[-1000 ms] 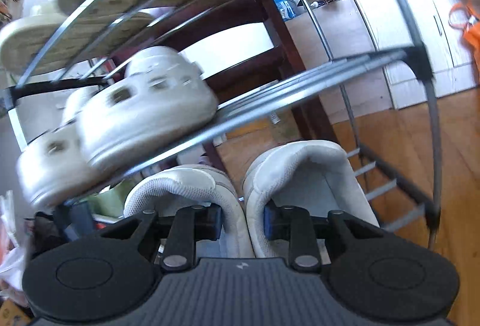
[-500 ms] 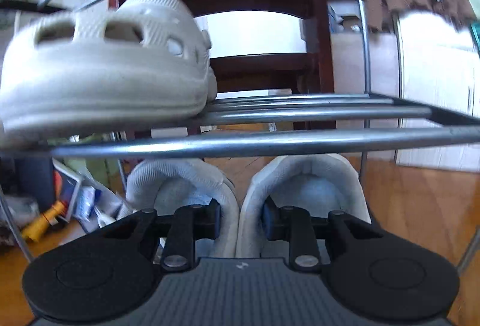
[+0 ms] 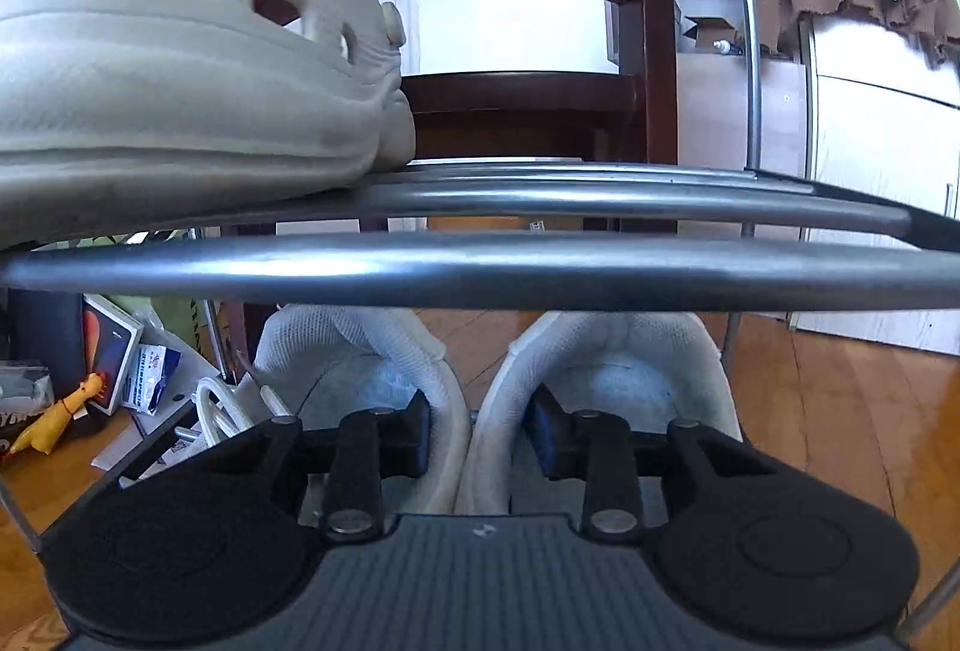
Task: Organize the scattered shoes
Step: 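Set the white sneakers on the rack shelf and open the right tool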
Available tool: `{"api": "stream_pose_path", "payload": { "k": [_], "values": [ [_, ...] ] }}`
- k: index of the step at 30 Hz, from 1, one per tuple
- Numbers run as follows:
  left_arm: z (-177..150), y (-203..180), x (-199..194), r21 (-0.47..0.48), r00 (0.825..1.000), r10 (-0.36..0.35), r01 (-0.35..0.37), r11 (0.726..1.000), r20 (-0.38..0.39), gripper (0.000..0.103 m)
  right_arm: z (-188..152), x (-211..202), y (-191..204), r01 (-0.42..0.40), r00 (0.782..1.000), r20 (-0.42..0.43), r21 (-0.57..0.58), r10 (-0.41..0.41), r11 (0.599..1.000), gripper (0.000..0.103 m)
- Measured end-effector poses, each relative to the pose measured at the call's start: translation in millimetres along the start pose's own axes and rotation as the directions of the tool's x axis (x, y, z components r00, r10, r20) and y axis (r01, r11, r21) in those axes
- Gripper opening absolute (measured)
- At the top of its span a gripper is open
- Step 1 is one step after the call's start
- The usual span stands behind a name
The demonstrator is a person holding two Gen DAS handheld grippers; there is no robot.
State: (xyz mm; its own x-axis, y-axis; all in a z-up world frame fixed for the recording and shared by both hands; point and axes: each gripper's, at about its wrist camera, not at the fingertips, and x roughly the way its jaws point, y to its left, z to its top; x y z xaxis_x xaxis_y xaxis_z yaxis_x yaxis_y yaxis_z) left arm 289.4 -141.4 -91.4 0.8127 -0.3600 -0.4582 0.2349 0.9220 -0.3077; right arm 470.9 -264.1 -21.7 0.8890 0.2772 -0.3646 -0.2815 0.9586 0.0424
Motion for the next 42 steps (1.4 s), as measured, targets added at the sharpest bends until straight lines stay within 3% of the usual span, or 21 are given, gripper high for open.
{"api": "stream_pose_path", "payload": {
  "k": [6,10,12,16,18,21,24,26,27,28,29,30,32,34,36,42],
  "values": [
    [-7.6,-11.7,-4.0,0.052,0.998,-0.042,0.044,0.998,-0.04,0.103,4.9,10.6,-2.4,0.007,0.999,-0.044,0.017,-0.006,1.0,0.037],
    [-4.6,-14.3,15.1,0.051,0.999,-0.038,0.04,0.998,-0.038,0.103,6.9,16.0,-3.3,0.013,0.998,-0.069,0.014,-0.012,1.0,0.038],
    [3.8,-12.9,27.2,0.034,0.998,-0.059,0.061,0.998,-0.038,0.103,10.6,20.1,-5.6,0.005,0.995,-0.098,0.026,-0.002,1.0,0.042],
    [20.0,-24.9,22.9,0.071,0.999,-0.032,0.03,0.997,0.026,0.103,22.2,19.1,-8.9,-0.033,0.984,-0.174,0.049,0.041,0.998,0.066],
    [31.3,-21.1,19.0,0.017,0.998,-0.036,0.035,0.999,0.045,0.102,24.7,-4.2,-11.3,-0.026,0.986,-0.165,0.064,0.036,0.998,0.081],
    [36.9,-16.9,22.9,0.0,1.0,-0.018,0.018,1.0,0.005,0.102,22.6,-46.6,-19.7,-0.029,0.994,-0.103,0.113,0.041,0.993,0.089],
    [35.3,-16.7,19.2,-0.017,0.999,-0.03,0.029,0.999,-0.018,0.101,-4.1,-118.3,-49.7,0.034,0.999,-0.003,0.237,-0.035,0.971,0.097],
    [35.1,-17.2,13.3,-0.028,0.999,-0.026,0.025,0.999,-0.035,0.102,-25.8,-139.8,-77.4,0.027,0.999,-0.038,0.376,-0.014,0.926,0.096],
    [35.0,-16.8,8.8,-0.03,0.999,-0.016,0.015,0.999,-0.04,0.102,-41.9,-145.6,-91.9,-0.003,0.998,-0.055,0.474,0.033,0.88,0.088],
    [34.9,-16.5,4.4,-0.032,0.999,-0.007,0.005,0.999,-0.045,0.102,-58.5,-150.9,-106.5,-0.032,0.994,-0.066,0.571,0.084,0.821,0.078],
    [34.9,-16.1,-0.1,-0.034,0.999,0.003,-0.004,0.999,-0.05,0.102,-70.0,-152.2,-112.7,-0.052,0.99,-0.07,0.613,0.12,0.788,0.054],
    [34.8,-15.8,-4.6,-0.036,0.998,0.012,-0.014,0.999,-0.055,0.102,-81.1,-153.1,-118.3,-0.071,0.985,-0.072,0.65,0.154,0.757,0.041],
    [34.6,-15.1,-13.5,-0.04,0.997,0.031,-0.034,0.999,-0.065,0.102,-118.1,-154.0,-122.8,-0.102,0.975,-0.07,0.696,0.209,0.711,0.04],
    [34.4,-14.4,-22.4,-0.043,0.996,0.05,-0.053,0.998,-0.076,0.102,-127.4,-154.7,-122.2,-0.112,0.97,-0.078,0.7,0.232,0.705,0.038],
    [35.3,-10.0,-26.7,-0.043,0.996,0.061,-0.064,0.997,-0.069,0.102,-137.4,-158.7,-118.2,-0.178,0.955,-0.042,0.712,0.293,0.68,0.038],
    [40.8,-11.0,-14.8,-0.036,0.997,0.033,-0.036,0.999,-0.072,0.101,-146.6,-161.3,-109.7,-0.214,0.94,-0.019,0.744,0.34,0.633,0.038]
  ]
}}
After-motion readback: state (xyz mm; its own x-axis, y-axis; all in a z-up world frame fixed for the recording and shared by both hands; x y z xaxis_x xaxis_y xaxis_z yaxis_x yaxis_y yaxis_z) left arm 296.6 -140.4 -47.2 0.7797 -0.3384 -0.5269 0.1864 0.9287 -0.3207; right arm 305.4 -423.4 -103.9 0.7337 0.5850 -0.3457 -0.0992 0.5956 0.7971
